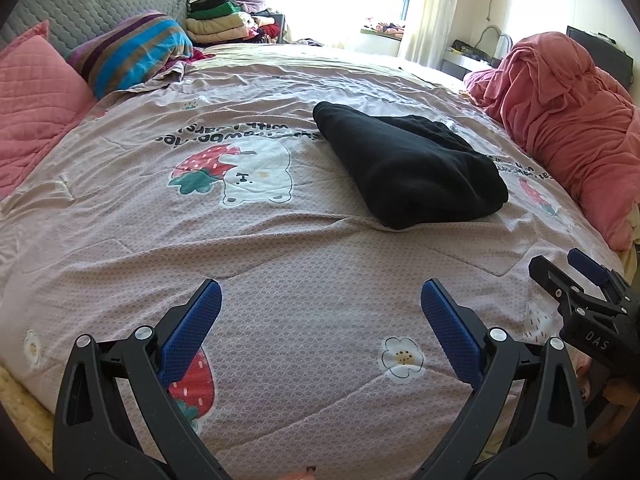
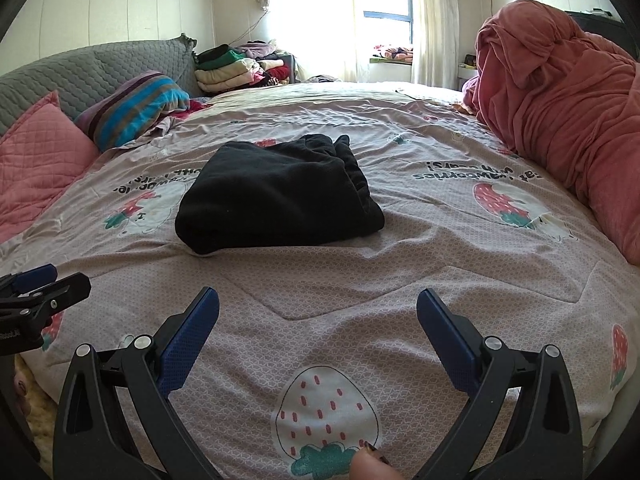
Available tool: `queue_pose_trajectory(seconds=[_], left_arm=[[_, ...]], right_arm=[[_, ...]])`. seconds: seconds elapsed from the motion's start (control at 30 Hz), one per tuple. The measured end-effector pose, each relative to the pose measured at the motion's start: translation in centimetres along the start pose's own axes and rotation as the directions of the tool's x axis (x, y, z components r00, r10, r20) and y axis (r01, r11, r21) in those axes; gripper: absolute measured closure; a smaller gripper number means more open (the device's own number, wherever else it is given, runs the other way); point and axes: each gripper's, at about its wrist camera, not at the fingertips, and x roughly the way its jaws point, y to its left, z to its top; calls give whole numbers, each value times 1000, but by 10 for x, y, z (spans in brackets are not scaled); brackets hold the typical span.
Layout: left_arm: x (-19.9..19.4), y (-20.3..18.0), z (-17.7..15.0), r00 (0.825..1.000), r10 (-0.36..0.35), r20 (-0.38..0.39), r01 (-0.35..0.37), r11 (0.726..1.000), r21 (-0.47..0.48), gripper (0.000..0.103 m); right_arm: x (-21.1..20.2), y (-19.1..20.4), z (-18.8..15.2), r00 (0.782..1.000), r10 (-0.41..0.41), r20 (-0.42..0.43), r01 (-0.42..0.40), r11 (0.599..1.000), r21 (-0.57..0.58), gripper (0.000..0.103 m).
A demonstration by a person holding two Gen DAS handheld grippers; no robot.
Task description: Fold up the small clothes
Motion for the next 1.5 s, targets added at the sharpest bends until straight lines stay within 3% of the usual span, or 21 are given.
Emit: queue_pose_trajectory(seconds=[1.5], left_arm=[[2, 0, 0, 999, 16, -30, -15, 1000, 13, 9]], right_arm=[[1, -11, 3, 999, -38, -35, 40, 998, 45, 5]])
